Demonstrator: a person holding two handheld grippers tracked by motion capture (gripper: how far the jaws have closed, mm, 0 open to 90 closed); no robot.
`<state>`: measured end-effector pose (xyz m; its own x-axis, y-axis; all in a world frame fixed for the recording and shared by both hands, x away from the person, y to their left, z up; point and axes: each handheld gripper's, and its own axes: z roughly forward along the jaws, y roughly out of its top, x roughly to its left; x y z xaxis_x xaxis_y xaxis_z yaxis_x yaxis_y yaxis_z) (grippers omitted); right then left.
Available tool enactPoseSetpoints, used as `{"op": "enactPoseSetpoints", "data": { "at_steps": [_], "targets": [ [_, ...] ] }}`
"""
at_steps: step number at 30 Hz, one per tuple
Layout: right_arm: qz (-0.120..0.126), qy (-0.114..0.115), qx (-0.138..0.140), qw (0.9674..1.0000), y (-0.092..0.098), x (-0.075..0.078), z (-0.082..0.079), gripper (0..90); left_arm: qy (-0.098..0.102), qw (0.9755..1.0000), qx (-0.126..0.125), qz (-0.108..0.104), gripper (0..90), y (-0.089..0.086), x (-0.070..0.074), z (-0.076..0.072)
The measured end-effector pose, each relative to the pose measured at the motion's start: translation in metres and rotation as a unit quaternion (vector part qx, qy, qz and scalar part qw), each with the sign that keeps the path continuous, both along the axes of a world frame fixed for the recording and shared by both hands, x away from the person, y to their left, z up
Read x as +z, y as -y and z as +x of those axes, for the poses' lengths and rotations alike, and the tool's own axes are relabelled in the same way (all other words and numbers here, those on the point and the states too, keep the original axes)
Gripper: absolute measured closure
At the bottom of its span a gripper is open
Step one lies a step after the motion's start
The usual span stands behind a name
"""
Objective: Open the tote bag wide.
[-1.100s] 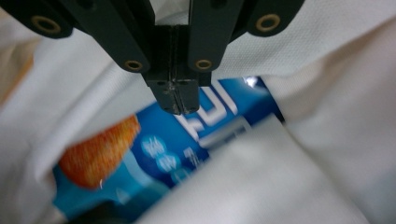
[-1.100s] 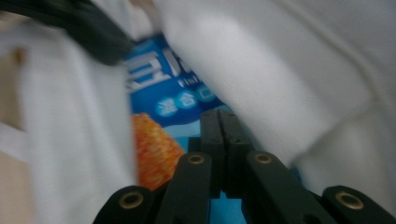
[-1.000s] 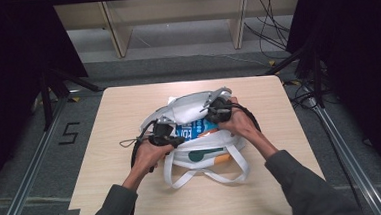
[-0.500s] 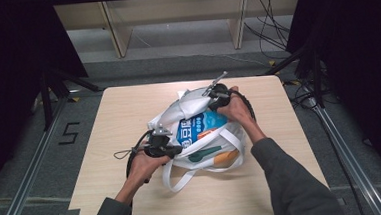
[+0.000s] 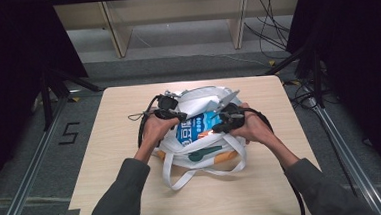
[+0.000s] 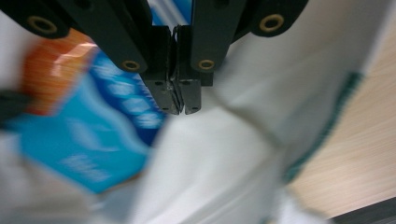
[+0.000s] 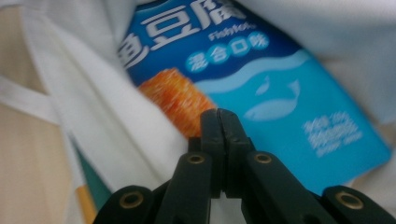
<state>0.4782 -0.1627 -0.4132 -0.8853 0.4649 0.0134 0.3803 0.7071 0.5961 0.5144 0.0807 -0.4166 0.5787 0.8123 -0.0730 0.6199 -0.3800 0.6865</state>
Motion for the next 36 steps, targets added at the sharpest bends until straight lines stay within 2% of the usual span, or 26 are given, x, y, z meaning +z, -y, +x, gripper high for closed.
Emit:
{"op": "enactPoseSetpoints", "data": {
  "at_steps": [1, 3, 4, 5, 6, 7, 12, 13, 14, 15, 16, 17, 20, 21, 22, 23, 24, 26, 27, 28, 29, 30, 33, 34, 35, 36],
  "targets": [
    [-0.004, -0.019, 0.023, 0.9996, 0.011, -0.002, -0.013, 90.0, -0.017, 0.9994, 0.03, -0.011, 89.3, -0.006, -0.013, 0.013],
    [-0.013, -0.013, 0.043, 0.9989, 0.016, -0.007, -0.02, 90.0, -0.024, 0.9987, 0.041, -0.019, 89.4, -0.01, -0.016, 0.017],
    [-0.021, -0.022, 0.053, 0.9982, 0.02, -0.016, -0.029, 90.0, -0.027, 0.9987, 0.042, -0.006, 89.4, -0.014, -0.018, 0.02],
    [-0.027, -0.037, 0.034, 0.9984, 0.023, -0.024, -0.04, 90.0, -0.024, 0.9984, 0.051, 0.012, 89.5, -0.018, -0.02, 0.021],
    [-0.018, -0.024, 0.044, 0.9986, 0.027, -0.033, -0.044, 90.0, -0.02, 0.9977, 0.063, 0.015, 89.6, -0.023, -0.023, 0.023],
    [-0.001, -0.012, 0.041, 0.9991, 0.03, -0.042, -0.048, 90.0, -0.039, 0.9965, 0.073, -0.017, 89.6, -0.031, -0.027, 0.025],
    [-0.008, -0.01, 0.035, 0.9993, 0.027, -0.031, -0.049, 90.0, -0.02, 0.9982, 0.056, -0.002, 89.4, -0.026, -0.019, 0.017],
    [0.011, 0.012, 0.037, 0.9992, 0.028, -0.015, -0.044, 90.0, -0.008, 0.9987, 0.041, -0.028, 88.8, -0.025, -0.011, 0.008],
    [0.011, 0.012, 0.037, 0.9992, 0.028, -0.015, -0.044, 90.0, -0.008, 0.9987, 0.041, -0.028, 88.6, -0.025, -0.011, 0.008],
    [0.04, 0.025, 0.017, 0.9987, 0.028, 0.006, -0.038, 90.0, -0.004, 0.999, 0.032, -0.032, 88.5, -0.025, -0.008, 0.004],
    [0.04, 0.025, 0.017, 0.9987, 0.028, 0.006, -0.038, 90.0, 0.0, 0.9993, 0.019, -0.032, 88.5, -0.025, -0.005, 0.0],
    [0.049, 0.055, 0.02, 0.9971, 0.026, 0.014, -0.028, 90.0, -0.002, 0.9994, 0.008, -0.034, 88.0, -0.024, -0.004, -0.004],
    [0.043, 0.079, -0.021, 0.9957, 0.019, 0.032, 0.0, 90.0, -0.014, 0.9994, -0.012, -0.031, 87.0, -0.026, -0.007, -0.014],
    [0.037, 0.068, -0.038, 0.9963, 0.016, 0.029, 0.024, 90.0, -0.021, 0.9994, -0.02, -0.02, 86.6, -0.033, -0.012, -0.019],
    [0.037, 0.068, -0.038, 0.9963, 0.016, 0.029, 0.024, 90.0, -0.021, 0.9994, -0.02, -0.02, 86.7, -0.033, -0.012, -0.019],
    [0.025, 0.045, -0.051, 0.9974, 0.01, 0.02, 0.044, 90.0, -0.029, 0.999, -0.017, -0.03, 86.8, -0.037, -0.014, -0.021],
    [0.025, 0.045, -0.051, 0.9974, 0.01, 0.02, 0.044, 90.0, -0.039, 0.9976, -0.015, -0.055, 86.8, -0.04, -0.017, -0.024],
    [0.018, 0.03, -0.054, 0.9979, 0.003, 0.007, 0.062, 90.0, -0.068, 0.9868, -0.042, -0.141, 86.9, -0.037, -0.016, -0.032],
    [0.008, 0.013, -0.062, 0.998, -0.005, -0.004, 0.076, 90.0, -0.05, 0.9965, -0.061, -0.027, 86.7, -0.031, -0.018, -0.033],
    [0.008, 0.013, -0.062, 0.998, -0.005, -0.004, 0.076, 90.0, -0.05, 0.9965, -0.061, -0.027, 87.0, -0.031, -0.018, -0.033],
    [-0.012, 0.025, -0.091, 0.9955, -0.009, -0.013, 0.09, 90.0, -0.057, 0.9961, -0.067, 0.011, 87.3, -0.033, -0.022, -0.031],
    [-0.026, 0.022, -0.099, 0.9945, -0.009, -0.016, 0.097, 90.0, -0.069, 0.9961, -0.054, -0.009, 87.5, -0.035, -0.024, -0.031],
    [-0.031, 0.003, -0.123, 0.9919, -0.008, -0.03, 0.109, 90.0, -0.071, 0.9945, -0.069, 0.032, 89.2, -0.047, -0.022, -0.042],
    [-0.028, -0.002, -0.127, 0.9915, -0.005, -0.034, 0.113, 90.0, -0.071, 0.9945, -0.069, 0.032, 89.3, -0.047, -0.022, -0.042],
    [-0.028, -0.002, -0.127, 0.9915, -0.005, -0.034, 0.113, 90.0, -0.062, 0.9956, -0.063, 0.03, 89.3, -0.052, -0.024, -0.046],
    [-0.034, -0.015, -0.135, 0.9902, -0.001, -0.038, 0.116, 90.0, -0.068, 0.9964, -0.051, 0.003, 89.4, -0.062, -0.028, -0.049]
  ]
}}
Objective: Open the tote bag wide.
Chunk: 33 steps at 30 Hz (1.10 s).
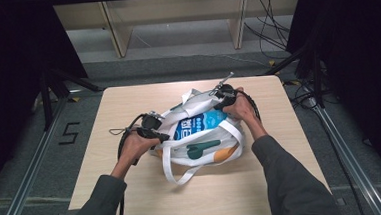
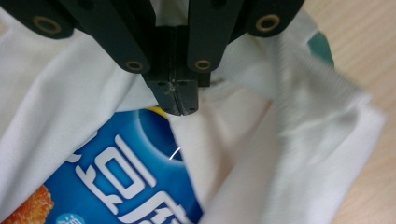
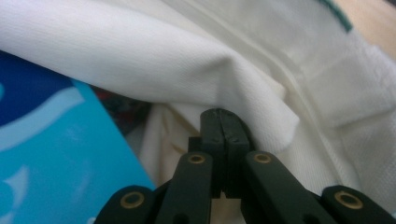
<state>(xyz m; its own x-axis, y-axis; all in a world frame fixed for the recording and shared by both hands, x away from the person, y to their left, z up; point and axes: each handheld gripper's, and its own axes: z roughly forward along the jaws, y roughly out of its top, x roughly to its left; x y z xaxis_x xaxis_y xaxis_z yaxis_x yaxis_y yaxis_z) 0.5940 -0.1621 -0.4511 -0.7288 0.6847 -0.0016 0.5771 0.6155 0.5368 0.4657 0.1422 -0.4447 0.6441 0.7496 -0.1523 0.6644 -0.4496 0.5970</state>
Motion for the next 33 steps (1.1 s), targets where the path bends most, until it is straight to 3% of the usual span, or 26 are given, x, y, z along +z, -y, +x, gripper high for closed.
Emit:
{"op": "enactPoseSetpoints", "data": {
  "at_steps": [2, 3, 5, 6, 7, 8, 9, 10, 12, 13, 14, 15, 16, 17, 18, 20, 21, 22, 23, 24, 25, 27, 29, 31, 32, 33],
  "targets": [
    [-0.002, -0.002, -0.004, 1.0, 0.0, 0.001, -0.002, 90.0, 0.003, 1.0, 0.0, 0.002, 89.4, 0.0, 0.0, -0.001],
    [-0.003, 0.01, 0.004, 0.9999, 0.001, 0.004, -0.003, 90.0, 0.01, 0.9999, 0.001, 0.009, 89.4, 0.002, 0.002, -0.003],
    [0.011, 0.035, 0.012, 0.9993, 0.006, 0.026, -0.014, 90.0, 0.03, 0.9994, 0.001, 0.02, 87.8, 0.012, 0.012, -0.002],
    [0.017, 0.044, 0.006, 0.9989, 0.007, 0.034, -0.021, 90.0, 0.03, 0.9994, 0.001, 0.02, 86.2, 0.012, 0.012, -0.002],
    [0.02, 0.038, -0.007, 0.9991, 0.006, 0.045, -0.031, 90.0, 0.042, 0.999, -0.002, 0.017, 85.3, 0.02, 0.021, 0.005],
    [0.02, 0.038, -0.007, 0.9991, 0.006, 0.045, -0.031, 90.0, 0.042, 0.999, -0.002, 0.017, 85.2, 0.02, 0.021, 0.005],
    [0.051, 0.049, 0.038, 0.9967, 0.002, 0.057, -0.049, 90.0, 0.05, 0.9987, 0.003, 0.014, 85.1, 0.032, 0.027, 0.016],
    [0.048, 0.058, 0.075, 0.9943, -0.002, 0.06, -0.058, 90.0, 0.048, 0.9987, 0.009, 0.012, 85.0, 0.038, 0.027, 0.022],
    [0.033, 0.047, 0.124, 0.9906, -0.011, 0.058, -0.08, 90.0, 0.047, 0.9987, 0.011, 0.012, 84.8, 0.043, 0.027, 0.029],
    [0.033, 0.047, 0.124, 0.9906, -0.011, 0.058, -0.08, 90.0, 0.033, 0.9993, 0.012, 0.016, 84.8, 0.048, 0.026, 0.035],
    [0.026, 0.038, 0.135, 0.9898, -0.013, 0.055, -0.091, 90.0, 0.036, 0.9989, 0.019, 0.021, 84.9, 0.053, 0.022, 0.041],
    [0.01, 0.03, 0.154, 0.9875, -0.01, 0.045, -0.104, 90.0, 0.031, 0.998, 0.025, 0.05, 85.4, 0.06, 0.013, 0.051],
    [0.01, 0.03, 0.154, 0.9875, -0.01, 0.045, -0.104, 90.0, 0.031, 0.998, 0.025, 0.05, 86.9, 0.06, 0.013, 0.051],
    [0.024, 0.022, 0.164, 0.986, -0.001, 0.037, -0.114, 90.0, 0.017, 0.9965, 0.034, 0.074, 88.3, 0.059, 0.006, 0.057],
    [0.024, 0.022, 0.164, 0.986, -0.001, 0.037, -0.114, 90.0, 0.017, 0.9965, 0.034, 0.074, 89.1, 0.059, 0.006, 0.057],
    [0.033, 0.005, 0.181, 0.9829, 0.009, 0.034, -0.123, 90.0, 0.022, 0.9928, 0.046, 0.108, 89.2, 0.053, 0.001, 0.062],
    [0.025, -0.003, 0.184, 0.9827, 0.013, 0.031, -0.13, 90.0, 0.018, 0.9926, 0.055, 0.106, 89.3, 0.048, -0.002, 0.065],
    [0.022, -0.021, 0.177, 0.9837, 0.017, 0.02, -0.146, 90.0, 0.008, 0.9941, 0.062, 0.089, 89.5, 0.042, -0.003, 0.067],
    [0.024, -0.004, 0.194, 0.9808, 0.019, 0.014, -0.148, 90.0, 0.004, 0.9945, 0.07, 0.078, 89.5, 0.037, -0.006, 0.068],
    [0.024, -0.004, 0.194, 0.9808, 0.019, 0.014, -0.148, 90.0, 0.004, 0.9945, 0.07, 0.078, 89.5, 0.037, -0.006, 0.068],
    [0.03, -0.003, 0.179, 0.9834, 0.021, 0.01, -0.154, 90.0, 0.008, 0.9939, 0.067, 0.087, 89.5, 0.04, -0.005, 0.068],
    [0.027, -0.001, 0.185, 0.9823, 0.02, 0.012, -0.153, 90.0, 0.022, 0.9915, 0.062, 0.112, 89.3, 0.046, -0.002, 0.064],
    [0.023, 0.007, 0.18, 0.9834, 0.019, 0.02, -0.153, 90.0, 0.026, 0.9937, 0.051, 0.096, 85.7, 0.05, 0.005, 0.056],
    [0.065, 0.046, 0.163, 0.9834, 0.025, 0.04, -0.144, 90.0, 0.049, 0.9955, 0.029, 0.076, 83.9, 0.047, 0.022, 0.045],
    [0.065, 0.046, 0.163, 0.9834, 0.025, 0.04, -0.144, 90.0, 0.049, 0.9955, 0.029, 0.076, 83.1, 0.047, 0.022, 0.045],
    [0.073, 0.084, 0.132, 0.985, 0.032, 0.055, -0.131, 90.0, 0.064, 0.995, 0.039, 0.066, 82.9, 0.037, 0.032, 0.042]
  ]
}}
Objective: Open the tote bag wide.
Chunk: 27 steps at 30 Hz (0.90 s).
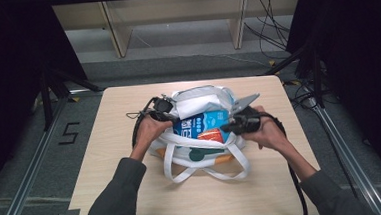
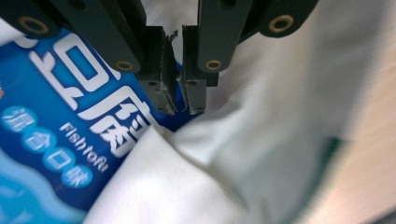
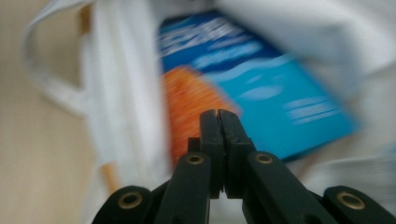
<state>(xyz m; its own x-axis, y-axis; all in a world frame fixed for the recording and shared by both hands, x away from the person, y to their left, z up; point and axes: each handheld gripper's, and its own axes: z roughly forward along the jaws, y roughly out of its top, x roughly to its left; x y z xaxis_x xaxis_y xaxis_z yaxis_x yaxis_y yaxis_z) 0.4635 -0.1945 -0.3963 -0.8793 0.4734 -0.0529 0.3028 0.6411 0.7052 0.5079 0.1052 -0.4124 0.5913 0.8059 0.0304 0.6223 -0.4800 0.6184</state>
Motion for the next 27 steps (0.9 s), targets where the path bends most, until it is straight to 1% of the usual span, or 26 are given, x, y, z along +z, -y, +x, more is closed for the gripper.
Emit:
{"op": "enactPoseSetpoints", "data": {
  "at_steps": [1, 2, 3, 4, 5, 6, 7, 8, 9, 10, 11, 12, 13, 14, 15, 16, 18, 19, 20, 21, 22, 23, 24, 25, 26, 27],
  "targets": [
    [0.0, 0.0, 0.0, 1.0, 0.0, 0.0, 0.0, 90.0, 0.0, 1.0, 0.0, 0.0, 82.8, 0.0, 0.0, 0.0],
    [0.015, 0.029, -0.035, 0.9989, 0.007, 0.009, 0.017, 90.0, 0.006, 0.9999, 0.012, -0.005, 82.7, -0.007, 0.003, 0.001],
    [0.015, 0.029, -0.035, 0.9989, 0.007, 0.009, 0.017, 90.0, 0.011, 0.9995, 0.027, -0.012, 82.7, -0.015, 0.004, 0.002],
    [0.021, 0.037, -0.05, 0.9978, 0.01, 0.01, 0.027, 90.0, 0.009, 0.9991, 0.037, -0.02, 83.2, -0.022, 0.002, 0.004],
    [0.022, 0.035, -0.063, 0.9971, 0.013, 0.008, 0.036, 90.0, 0.004, 0.9986, 0.042, -0.033, 82.8, -0.028, -0.001, 0.007],
    [0.014, 0.031, -0.089, 0.9955, 0.015, -0.007, 0.052, 90.0, 0.001, 0.9977, 0.052, -0.043, 84.1, -0.033, -0.005, 0.008],
    [0.014, 0.031, -0.089, 0.9955, 0.015, -0.007, 0.052, 90.0, 0.0, 0.9976, 0.058, -0.038, 84.1, -0.036, -0.009, 0.009],
    [0.004, 0.029, -0.097, 0.9949, 0.017, -0.017, 0.058, 90.0, -0.006, 0.9975, 0.06, -0.036, 85.1, -0.04, -0.013, 0.01],
    [0.0, 0.012, -0.106, 0.9943, 0.018, -0.027, 0.061, 90.0, -0.011, 0.9967, 0.069, -0.041, 85.2, -0.043, -0.017, 0.011],
    [-0.013, -0.005, -0.117, 0.9931, 0.022, -0.046, 0.068, 90.0, -0.019, 0.9957, 0.077, -0.048, 86.6, -0.046, -0.021, 0.012],
    [-0.013, -0.005, -0.117, 0.9931, 0.022, -0.046, 0.068, 90.0, -0.019, 0.995, 0.085, -0.05, 86.6, -0.047, -0.024, 0.013],
    [-0.018, -0.015, -0.124, 0.9919, 0.023, -0.054, 0.07, 90.0, -0.019, 0.995, 0.084, -0.051, 86.9, -0.047, -0.026, 0.014],
    [-0.029, -0.018, -0.124, 0.9917, 0.024, -0.062, 0.072, 90.0, -0.019, 0.995, 0.086, -0.046, 87.5, -0.047, -0.027, 0.014],
    [-0.029, -0.028, -0.127, 0.9911, 0.025, -0.069, 0.074, 90.0, -0.018, 0.9954, 0.088, -0.031, 88.7, -0.046, -0.029, 0.014],
    [-0.039, -0.039, -0.131, 0.9898, 0.025, -0.075, 0.076, 90.0, -0.019, 0.9948, 0.094, -0.034, 89.3, -0.046, -0.031, 0.015],
    [-0.039, -0.04, -0.134, 0.9893, 0.022, -0.082, 0.076, 90.0, -0.018, 0.9947, 0.096, -0.031, 89.3, -0.045, -0.031, 0.016],
    [-0.046, -0.03, -0.131, 0.9898, 0.021, -0.08, 0.075, 90.0, -0.017, 0.9952, 0.092, -0.026, 89.3, -0.045, -0.029, 0.015],
    [-0.059, -0.032, -0.134, 0.9887, 0.02, -0.072, 0.071, 90.0, -0.015, 0.9954, 0.09, -0.029, 89.2, -0.045, -0.027, 0.013],
    [-0.037, -0.011, -0.135, 0.9902, 0.024, -0.054, 0.063, 90.0, -0.006, 0.9959, 0.077, -0.047, 84.5, -0.044, -0.018, 0.006],
    [-0.037, -0.011, -0.135, 0.9902, 0.024, -0.054, 0.063, 90.0, -0.006, 0.9959, 0.077, -0.047, 82.5, -0.044, -0.018, 0.006],
    [-0.021, -0.005, -0.138, 0.9901, 0.026, -0.042, 0.057, 90.0, 0.001, 0.9957, 0.07, -0.061, 82.5, -0.042, -0.011, 0.0],
    [0.001, 0.016, -0.113, 0.9935, 0.028, -0.027, 0.051, 90.0, 0.005, 0.9963, 0.061, -0.061, 82.0, -0.04, -0.008, -0.003],
    [0.022, 0.025, -0.099, 0.9946, 0.027, -0.02, 0.047, 90.0, 0.011, 0.9969, 0.049, -0.061, 81.8, -0.036, -0.004, -0.007],
    [0.036, 0.012, -0.062, 0.9974, 0.019, -0.004, 0.031, 90.0, 0.014, 0.9962, 0.032, -0.08, 81.6, -0.026, 0.0, -0.013],
    [0.036, 0.012, -0.062, 0.9974, 0.019, -0.004, 0.031, 90.0, 0.014, 0.9962, 0.032, -0.08, 81.5, -0.026, 0.0, -0.013],
    [0.045, 0.007, -0.043, 0.9981, 0.012, -0.003, 0.023, 90.0, 0.013, 0.9964, 0.024, -0.081, 81.5, -0.022, 0.001, -0.013]
  ]
}}
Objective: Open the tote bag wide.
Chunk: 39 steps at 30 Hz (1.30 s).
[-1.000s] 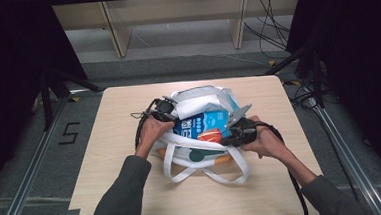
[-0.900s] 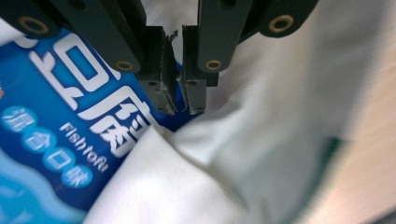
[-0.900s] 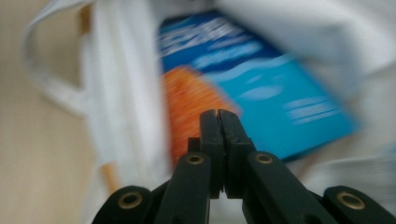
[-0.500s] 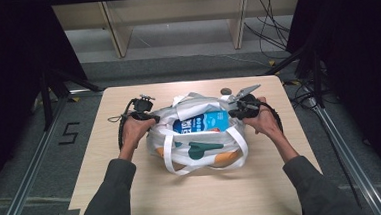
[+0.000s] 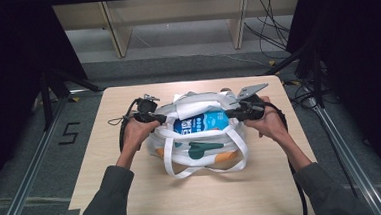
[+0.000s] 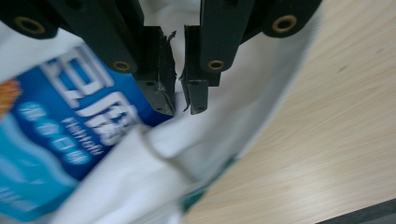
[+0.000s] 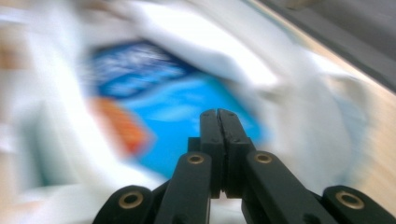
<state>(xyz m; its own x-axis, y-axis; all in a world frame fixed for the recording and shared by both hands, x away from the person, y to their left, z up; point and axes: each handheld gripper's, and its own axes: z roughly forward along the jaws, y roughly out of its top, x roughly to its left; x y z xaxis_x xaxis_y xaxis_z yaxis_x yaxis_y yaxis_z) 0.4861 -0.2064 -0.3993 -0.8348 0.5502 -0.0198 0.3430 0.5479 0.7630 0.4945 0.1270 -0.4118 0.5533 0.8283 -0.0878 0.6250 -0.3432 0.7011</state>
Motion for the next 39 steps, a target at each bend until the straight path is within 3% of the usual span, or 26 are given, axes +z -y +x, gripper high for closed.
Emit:
{"op": "enactPoseSetpoints", "data": {
  "at_steps": [1, 2, 3, 7, 8, 9, 10, 15, 17, 18, 19, 21, 23, 24, 25, 26, 27, 28, 30, 31, 32, 35, 39],
  "targets": [
    [-0.014, -0.011, 0.033, 0.9993, -0.014, -0.004, -0.013, 90.0, -0.002, 1.0, -0.007, 0.0, 81.4, 0.011, -0.003, 0.001],
    [-0.014, -0.011, 0.033, 0.9993, -0.014, -0.004, -0.013, 90.0, -0.002, 1.0, -0.007, 0.0, 81.4, 0.011, -0.003, 0.001],
    [-0.049, -0.016, 0.048, 0.9975, -0.025, -0.014, -0.022, 90.0, -0.007, 0.9999, -0.013, 0.008, 81.4, 0.015, -0.004, 0.003],
    [-0.067, -0.037, 0.064, 0.995, -0.028, -0.025, -0.036, 90.0, -0.029, 0.9993, -0.019, 0.012, 82.4, 0.032, -0.01, 0.014],
    [-0.069, -0.044, 0.07, 0.9942, -0.027, -0.027, -0.04, 90.0, -0.03, 0.9991, -0.016, 0.025, 82.6, 0.036, -0.012, 0.018],
    [-0.081, -0.058, 0.074, 0.9923, -0.025, -0.033, -0.047, 90.0, -0.04, 0.9985, -0.001, 0.036, 82.8, 0.04, -0.015, 0.028],
    [-0.091, -0.059, 0.093, 0.9898, -0.024, -0.036, -0.047, 90.0, -0.043, 0.9985, 0.006, 0.034, 82.8, 0.04, -0.016, 0.032],
    [-0.1, -0.065, 0.091, 0.9887, -0.024, -0.045, -0.058, 90.0, -0.043, 0.9974, 0.035, 0.045, 84.2, 0.039, -0.021, 0.046],
    [-0.113, -0.069, 0.09, 0.987, -0.026, -0.054, -0.062, 90.0, -0.06, 0.9959, 0.062, 0.026, 86.6, 0.035, -0.026, 0.053],
    [-0.113, -0.063, 0.092, 0.9873, -0.026, -0.052, -0.062, 90.0, -0.05, 0.9962, 0.057, 0.044, 86.5, 0.039, -0.023, 0.051],
    [-0.112, -0.068, 0.093, 0.9871, -0.025, -0.05, -0.062, 90.0, -0.041, 0.9966, 0.046, 0.054, 85.9, 0.041, -0.019, 0.047],
    [-0.103, -0.062, 0.095, 0.9881, -0.025, -0.047, -0.06, 90.0, -0.036, 0.9974, 0.038, 0.05, 84.6, 0.04, -0.015, 0.043],
    [-0.072, -0.044, 0.083, 0.9929, -0.019, -0.037, -0.057, 90.0, -0.023, 0.9987, 0.025, 0.039, 81.3, 0.036, -0.007, 0.035],
    [-0.072, -0.044, 0.083, 0.9929, -0.019, -0.037, -0.057, 90.0, -0.021, 0.9991, 0.018, 0.031, 81.3, 0.032, -0.003, 0.031],
    [-0.049, -0.04, 0.066, 0.9958, -0.014, -0.028, -0.057, 89.9, -0.017, 0.9996, 0.014, 0.016, 80.7, 0.029, 0.001, 0.027],
    [-0.049, -0.04, 0.066, 0.9958, -0.014, -0.028, -0.057, 89.9, -0.016, 0.9999, 0.004, 0.002, 80.7, 0.026, 0.005, 0.022],
    [-0.025, -0.021, 0.058, 0.9978, -0.008, -0.02, -0.054, 88.1, -0.01, 0.9999, -0.01, 0.0, 79.9, 0.021, 0.01, 0.012],
    [-0.025, -0.021, 0.058, 0.9978, -0.008, -0.02, -0.054, 88.1, -0.01, 0.9999, -0.01, 0.0, 79.6, 0.021, 0.01, 0.012],
    [-0.009, -0.009, 0.045, 0.9989, -0.001, -0.014, -0.051, 87.9, -0.012, 0.9995, -0.026, 0.013, 79.2, 0.018, 0.011, 0.001],
    [-0.001, -0.003, 0.035, 0.9994, 0.003, -0.009, -0.05, 87.9, -0.025, 0.9976, -0.051, 0.041, 78.9, 0.018, 0.005, -0.009],
    [0.0, -0.003, 0.034, 0.9994, 0.004, -0.007, -0.05, 87.8, -0.025, 0.9976, -0.051, 0.041, 79.1, 0.018, 0.005, -0.009],
    [0.006, 0.003, 0.029, 0.9995, 0.006, -0.006, -0.051, 87.5, -0.051, 0.9931, -0.073, 0.076, 79.2, 0.014, -0.008, -0.022],
    [0.011, 0.006, 0.02, 0.9997, 0.011, -0.006, -0.052, 87.5, -0.061, 0.9907, -0.087, 0.085, 79.7, 0.004, -0.014, -0.036]
  ]
}}
